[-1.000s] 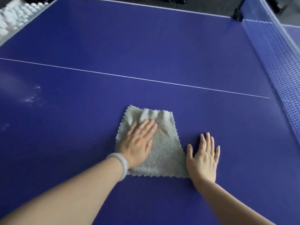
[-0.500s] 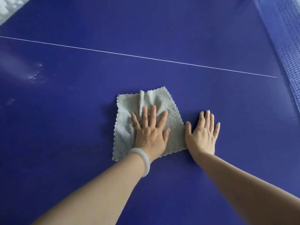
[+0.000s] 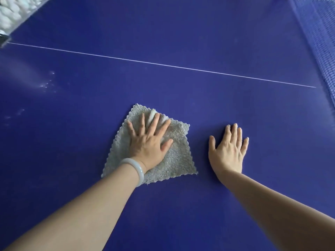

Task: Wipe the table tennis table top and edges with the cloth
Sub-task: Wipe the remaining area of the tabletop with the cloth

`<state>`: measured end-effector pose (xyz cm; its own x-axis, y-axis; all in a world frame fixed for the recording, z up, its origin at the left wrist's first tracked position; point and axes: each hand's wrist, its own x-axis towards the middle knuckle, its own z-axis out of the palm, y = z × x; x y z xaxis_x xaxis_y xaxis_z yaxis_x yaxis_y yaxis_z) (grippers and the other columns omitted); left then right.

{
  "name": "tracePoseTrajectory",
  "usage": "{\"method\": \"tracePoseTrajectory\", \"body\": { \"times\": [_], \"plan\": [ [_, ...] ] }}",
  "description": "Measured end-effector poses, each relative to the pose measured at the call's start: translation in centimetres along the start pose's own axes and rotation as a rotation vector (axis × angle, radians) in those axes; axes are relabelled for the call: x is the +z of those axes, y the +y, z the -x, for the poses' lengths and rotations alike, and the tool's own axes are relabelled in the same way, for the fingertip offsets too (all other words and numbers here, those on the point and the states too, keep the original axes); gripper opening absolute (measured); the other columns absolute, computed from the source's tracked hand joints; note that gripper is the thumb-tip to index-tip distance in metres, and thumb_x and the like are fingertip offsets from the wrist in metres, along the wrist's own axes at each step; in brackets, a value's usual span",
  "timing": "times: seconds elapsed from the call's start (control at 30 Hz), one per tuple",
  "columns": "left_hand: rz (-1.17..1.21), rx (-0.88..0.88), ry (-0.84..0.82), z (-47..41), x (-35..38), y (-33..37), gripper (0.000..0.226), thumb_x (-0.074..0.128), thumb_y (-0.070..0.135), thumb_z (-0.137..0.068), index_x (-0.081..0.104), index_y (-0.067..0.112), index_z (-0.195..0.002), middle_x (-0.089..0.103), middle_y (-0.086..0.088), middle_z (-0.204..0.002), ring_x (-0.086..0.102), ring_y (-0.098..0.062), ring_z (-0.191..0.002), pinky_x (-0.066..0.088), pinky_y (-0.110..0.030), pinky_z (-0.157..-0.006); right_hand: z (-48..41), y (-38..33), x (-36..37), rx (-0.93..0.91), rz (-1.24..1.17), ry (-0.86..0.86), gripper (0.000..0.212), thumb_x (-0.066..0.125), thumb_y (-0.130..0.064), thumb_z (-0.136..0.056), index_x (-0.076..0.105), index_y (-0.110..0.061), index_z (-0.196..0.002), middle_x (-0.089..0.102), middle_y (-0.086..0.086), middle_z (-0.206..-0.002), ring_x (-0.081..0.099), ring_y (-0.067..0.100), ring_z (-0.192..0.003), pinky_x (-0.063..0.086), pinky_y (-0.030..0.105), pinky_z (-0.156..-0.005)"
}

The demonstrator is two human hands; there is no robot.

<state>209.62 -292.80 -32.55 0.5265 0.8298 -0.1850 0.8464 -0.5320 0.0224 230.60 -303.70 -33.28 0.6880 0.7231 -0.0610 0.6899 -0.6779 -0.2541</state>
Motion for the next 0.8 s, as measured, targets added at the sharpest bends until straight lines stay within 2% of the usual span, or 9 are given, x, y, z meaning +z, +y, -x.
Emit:
{"method": "tracePoseTrajectory", "body": {
  "times": [0.13, 0.2, 0.27, 0.4, 0.53, 0.6, 0.67, 0.7, 0.8],
  "plan": [
    [0.040, 0.046, 0.141, 3.4, 0.2, 2.8, 0.061, 0.019, 0.046, -0.101, 0.020, 0.022, -0.158, 0.004, -0.004, -0.167, 0.020, -0.031, -0.149, 0.009, -0.059, -0.119, 0.0, -0.1, -0.1, -0.003, -0.008, -0.010, 0.073, 0.030, -0.049, -0.101, 0.011, -0.009, -0.160, 0.002, 0.004, -0.168, -0.007, 0.017, -0.155, -0.012, 0.042, -0.124],
    [0.103, 0.126, 0.131, 6.0, 0.5, 4.6, 0.061, 0.023, 0.041, -0.101, 0.020, 0.018, -0.158, 0.001, -0.006, -0.167, 0.016, -0.029, -0.151, 0.014, -0.053, -0.120, 0.0, -0.3, -0.2, -0.003, -0.002, -0.013, 0.073, 0.031, -0.049, -0.101, 0.012, -0.009, -0.160, 0.002, 0.004, -0.168, -0.006, 0.017, -0.155, -0.011, 0.043, -0.124],
    [0.129, 0.221, 0.089, 8.0, 0.9, 5.0, 0.060, 0.022, 0.039, -0.102, 0.016, 0.021, -0.158, 0.000, -0.003, -0.167, 0.013, -0.025, -0.152, 0.018, -0.048, -0.121, 0.0, -0.3, -0.3, -0.004, 0.000, -0.015, 0.073, 0.032, -0.048, -0.102, 0.012, -0.009, -0.160, 0.003, 0.005, -0.168, -0.006, 0.018, -0.155, -0.010, 0.043, -0.124],
    [0.037, 0.335, 0.036, 4.8, -0.5, -0.2, 0.062, 0.026, 0.052, -0.096, 0.023, 0.036, -0.156, 0.014, 0.008, -0.165, 0.042, -0.027, -0.137, 0.023, -0.044, -0.118, -0.1, -0.1, -0.1, -0.002, 0.004, -0.006, 0.073, 0.032, -0.048, -0.101, 0.012, -0.009, -0.160, 0.003, 0.004, -0.168, -0.006, 0.017, -0.155, -0.010, 0.043, -0.124],
    [0.036, 0.135, -0.080, -0.9, -1.3, -4.4, 0.070, 0.018, 0.070, -0.092, 0.004, 0.044, -0.156, -0.011, 0.013, -0.164, 0.009, -0.028, -0.152, -0.006, -0.053, -0.121, 0.0, 0.0, 0.1, 0.000, 0.009, -0.006, 0.073, 0.030, -0.049, -0.101, 0.010, -0.010, -0.160, 0.002, 0.003, -0.169, -0.007, 0.016, -0.155, -0.011, 0.042, -0.124],
    [0.040, 0.075, 0.005, -0.5, -1.2, -2.4, 0.064, 0.021, 0.060, -0.098, 0.013, 0.038, -0.157, -0.002, 0.007, -0.166, 0.022, -0.030, -0.148, 0.002, -0.054, -0.121, -0.1, -0.1, 0.1, 0.000, 0.010, -0.011, 0.073, 0.030, -0.049, -0.101, 0.010, -0.010, -0.159, 0.002, 0.003, -0.169, -0.007, 0.015, -0.155, -0.011, 0.041, -0.124],
    [0.120, 0.175, 0.128, 2.7, -0.4, 1.4, 0.056, 0.032, 0.046, -0.100, 0.032, 0.029, -0.154, 0.020, -0.001, -0.164, 0.042, -0.033, -0.135, 0.016, -0.053, -0.119, -0.2, -0.2, 0.0, -0.001, 0.010, -0.012, 0.072, 0.031, -0.048, -0.102, 0.010, -0.010, -0.160, 0.002, 0.003, -0.169, -0.006, 0.016, -0.155, -0.010, 0.041, -0.124],
    [0.163, 0.284, 0.166, 5.1, 0.4, 3.5, 0.056, 0.034, 0.043, -0.099, 0.036, 0.027, -0.152, 0.025, -0.003, -0.162, 0.043, -0.034, -0.134, 0.019, -0.053, -0.119, -0.2, -0.2, 0.0, 0.001, 0.009, -0.014, 0.072, 0.031, -0.048, -0.102, 0.010, -0.010, -0.160, 0.002, 0.004, -0.169, -0.006, 0.016, -0.155, -0.010, 0.042, -0.124],
    [0.119, 0.580, 0.067, 10.3, 1.6, 6.9, 0.059, 0.033, 0.045, -0.101, 0.021, 0.028, -0.157, 0.008, -0.001, -0.166, 0.011, -0.028, -0.152, 0.008, -0.053, -0.122, -0.2, -0.2, -0.3, 0.006, 0.009, -0.018, 0.072, 0.031, -0.047, -0.102, 0.011, -0.010, -0.160, 0.002, 0.003, -0.168, -0.006, 0.016, -0.155, -0.010, 0.041, -0.124]
  ]
}}
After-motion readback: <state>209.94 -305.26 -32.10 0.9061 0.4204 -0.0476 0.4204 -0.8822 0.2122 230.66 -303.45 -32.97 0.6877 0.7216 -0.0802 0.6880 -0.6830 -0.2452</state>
